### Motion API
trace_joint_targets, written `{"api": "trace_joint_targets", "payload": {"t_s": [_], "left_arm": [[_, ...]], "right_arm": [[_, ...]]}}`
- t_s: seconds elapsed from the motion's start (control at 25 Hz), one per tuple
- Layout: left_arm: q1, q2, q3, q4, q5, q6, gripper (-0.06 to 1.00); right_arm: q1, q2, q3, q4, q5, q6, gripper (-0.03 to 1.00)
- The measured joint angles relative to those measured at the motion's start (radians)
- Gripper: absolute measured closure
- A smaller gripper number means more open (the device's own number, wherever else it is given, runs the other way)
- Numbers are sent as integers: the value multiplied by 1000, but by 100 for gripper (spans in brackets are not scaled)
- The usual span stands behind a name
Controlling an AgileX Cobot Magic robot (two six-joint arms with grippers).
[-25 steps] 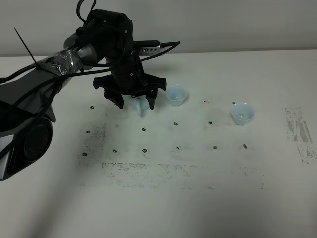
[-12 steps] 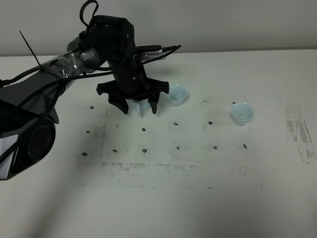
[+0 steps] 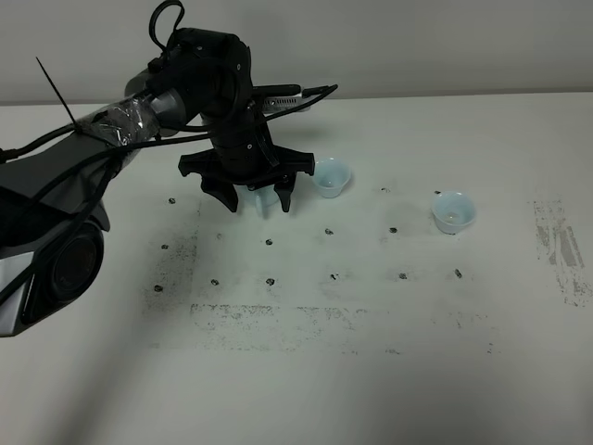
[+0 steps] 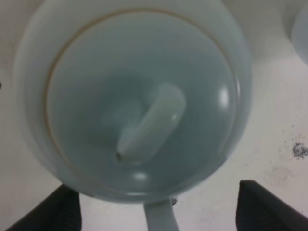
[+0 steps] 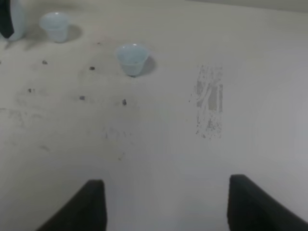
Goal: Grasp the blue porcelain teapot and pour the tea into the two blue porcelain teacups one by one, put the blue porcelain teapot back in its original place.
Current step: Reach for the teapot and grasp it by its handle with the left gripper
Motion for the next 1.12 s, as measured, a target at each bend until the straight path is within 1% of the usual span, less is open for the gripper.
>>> {"api": "trace_joint_targets", "payload": {"t_s": [0.96, 1.12], "left_arm": [[0, -2, 0, 3, -1, -1, 89], [0, -16, 0, 25, -1, -1, 90]], "right_arm": [[0, 0, 0, 0, 0, 0, 45], [0, 0, 0, 0, 0, 0, 45]]}}
